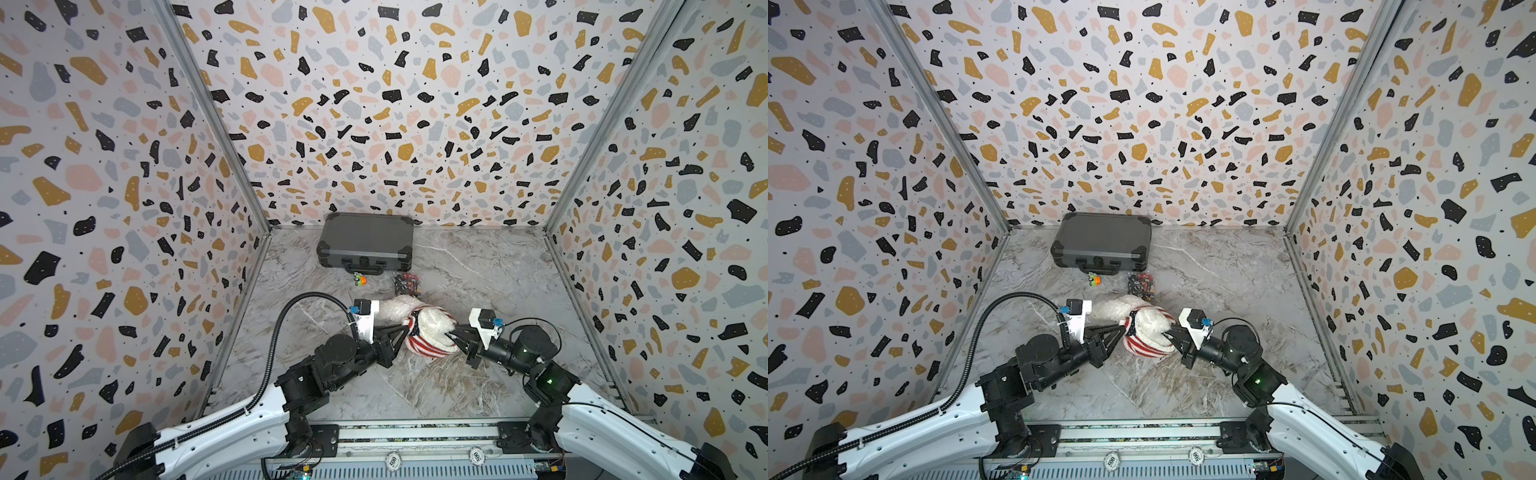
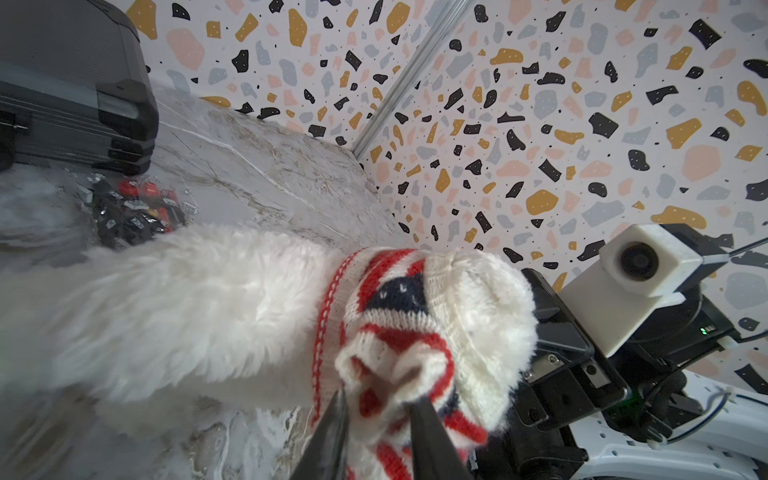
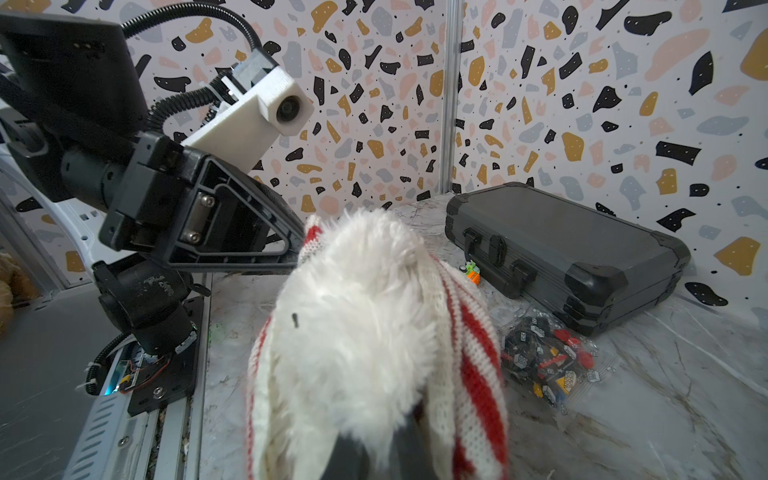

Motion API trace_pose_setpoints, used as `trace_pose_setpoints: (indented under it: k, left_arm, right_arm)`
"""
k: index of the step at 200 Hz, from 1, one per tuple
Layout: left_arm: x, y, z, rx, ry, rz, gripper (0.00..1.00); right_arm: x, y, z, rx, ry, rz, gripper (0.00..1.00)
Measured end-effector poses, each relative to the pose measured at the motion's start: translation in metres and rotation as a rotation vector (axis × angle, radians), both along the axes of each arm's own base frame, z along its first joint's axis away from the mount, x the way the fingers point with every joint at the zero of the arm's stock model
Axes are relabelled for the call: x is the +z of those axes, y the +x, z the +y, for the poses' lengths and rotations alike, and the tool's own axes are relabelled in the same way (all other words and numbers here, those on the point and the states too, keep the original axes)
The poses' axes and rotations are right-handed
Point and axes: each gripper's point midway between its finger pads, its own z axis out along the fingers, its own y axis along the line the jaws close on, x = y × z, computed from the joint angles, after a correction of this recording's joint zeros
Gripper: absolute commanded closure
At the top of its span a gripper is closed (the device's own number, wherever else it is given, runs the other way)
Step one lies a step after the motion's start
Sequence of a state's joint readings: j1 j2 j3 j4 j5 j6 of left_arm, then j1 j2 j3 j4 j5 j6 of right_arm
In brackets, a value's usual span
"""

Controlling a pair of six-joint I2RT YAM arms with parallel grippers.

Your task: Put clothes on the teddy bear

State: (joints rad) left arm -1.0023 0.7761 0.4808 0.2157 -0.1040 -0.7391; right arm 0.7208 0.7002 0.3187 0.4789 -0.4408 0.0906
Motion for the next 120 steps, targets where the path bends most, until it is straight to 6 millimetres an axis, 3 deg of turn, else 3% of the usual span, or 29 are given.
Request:
trace_pose_setpoints:
  k: [33, 91, 120]
  left_arm:
    - [-0.002, 0.001, -0.006, -0.019, 0.031, -0.002, 0.92]
    - [0.025, 0.0, -0.016, -0.056, 0.015, -0.047, 0.92]
    - [0.022, 0.001, -0.026, -0.085, 0.028, -0.046, 0.93]
  right_arm:
    - [0.0, -0.001, 0.001, 0.002, -0.004, -0.009, 1.0]
    - [-0.001, -0.002, 0.002, -0.001, -0.009, -0.016, 1.0]
    - [0.0, 0.0, 0.002, -0.013, -0.01, -0.019, 1.0]
